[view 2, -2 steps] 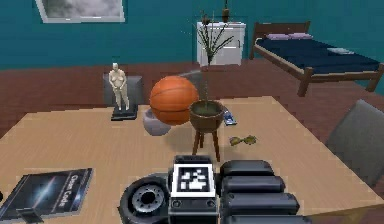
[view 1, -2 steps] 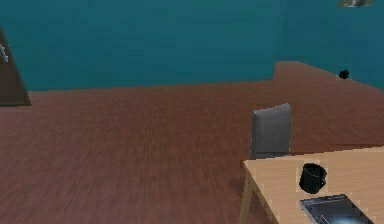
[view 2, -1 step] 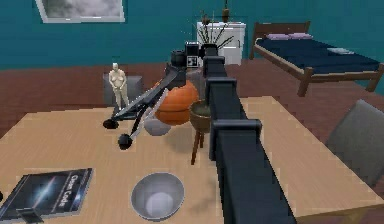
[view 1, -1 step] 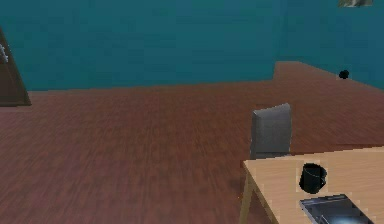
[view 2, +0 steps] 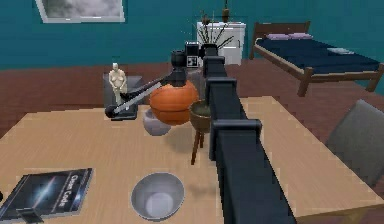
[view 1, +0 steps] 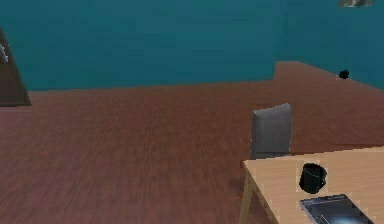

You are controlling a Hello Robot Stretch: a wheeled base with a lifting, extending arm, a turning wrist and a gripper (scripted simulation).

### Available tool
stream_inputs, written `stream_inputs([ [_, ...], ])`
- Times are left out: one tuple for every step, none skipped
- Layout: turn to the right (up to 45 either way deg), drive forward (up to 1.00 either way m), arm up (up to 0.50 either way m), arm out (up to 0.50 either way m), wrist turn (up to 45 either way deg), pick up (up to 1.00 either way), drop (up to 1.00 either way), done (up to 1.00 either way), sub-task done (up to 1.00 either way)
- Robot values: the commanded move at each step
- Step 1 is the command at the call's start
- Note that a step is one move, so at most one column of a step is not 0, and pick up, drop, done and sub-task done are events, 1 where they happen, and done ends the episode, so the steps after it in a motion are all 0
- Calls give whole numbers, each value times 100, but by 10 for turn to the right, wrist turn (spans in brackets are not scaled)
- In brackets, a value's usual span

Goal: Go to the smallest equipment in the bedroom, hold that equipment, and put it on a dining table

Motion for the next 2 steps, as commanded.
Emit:
stream_inputs([
  [0,0,0,0,450,0,0,0,0],
  [0,0,0,0,240,0,0,0,0],
])
